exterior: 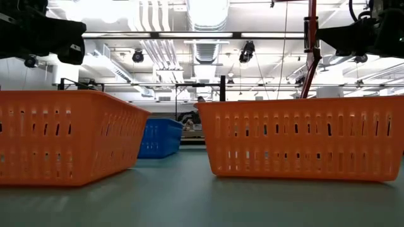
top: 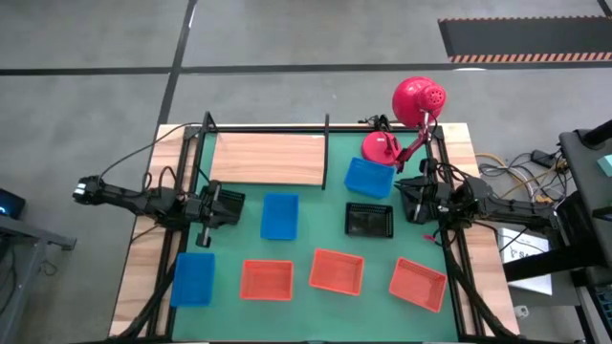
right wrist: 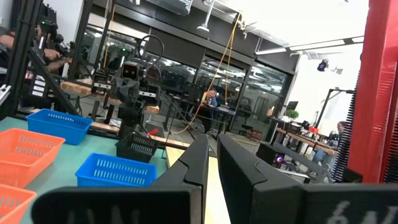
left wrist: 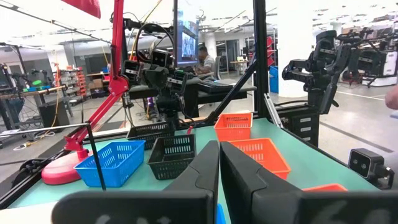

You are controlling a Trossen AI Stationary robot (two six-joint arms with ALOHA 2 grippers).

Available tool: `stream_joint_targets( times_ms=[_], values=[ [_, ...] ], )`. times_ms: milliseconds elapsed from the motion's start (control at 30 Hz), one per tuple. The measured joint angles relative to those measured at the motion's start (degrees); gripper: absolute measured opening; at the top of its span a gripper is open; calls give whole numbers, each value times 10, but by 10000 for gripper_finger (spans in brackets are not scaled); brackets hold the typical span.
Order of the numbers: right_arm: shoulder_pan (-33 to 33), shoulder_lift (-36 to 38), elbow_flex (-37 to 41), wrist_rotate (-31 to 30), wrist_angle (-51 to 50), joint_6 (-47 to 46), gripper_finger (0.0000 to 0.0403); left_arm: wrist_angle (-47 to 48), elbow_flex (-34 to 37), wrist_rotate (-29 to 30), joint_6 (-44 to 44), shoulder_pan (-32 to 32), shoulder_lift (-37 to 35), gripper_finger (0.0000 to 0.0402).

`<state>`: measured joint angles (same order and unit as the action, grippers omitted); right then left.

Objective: Stack baskets on shelf by color

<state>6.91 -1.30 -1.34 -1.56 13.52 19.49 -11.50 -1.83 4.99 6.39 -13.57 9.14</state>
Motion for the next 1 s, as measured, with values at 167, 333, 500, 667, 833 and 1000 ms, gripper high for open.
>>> stream_joint_targets(
  times_ms=[167, 333, 500, 667, 833, 1000],
  values=[
    [0, 0, 0, 0, 0, 0, 27, 0, 0, 0, 0, 0, 0, 0],
    [0, 0, 0, 0, 0, 0, 27, 0, 0, 0, 0, 0, 0, 0],
    [0, 0, 0, 0, 0, 0, 27, 0, 0, 0, 0, 0, 0, 0],
    [0, 0, 0, 0, 0, 0, 27, 0, 0, 0, 0, 0, 0, 0],
    [-2, 0, 0, 34, 3, -246, 27, -14, 0, -1, -2, 0, 1, 0],
    [-1, 0, 0, 16, 15, -395, 27, -128, 0, -29, -71, -1, 9, 0]
  ],
)
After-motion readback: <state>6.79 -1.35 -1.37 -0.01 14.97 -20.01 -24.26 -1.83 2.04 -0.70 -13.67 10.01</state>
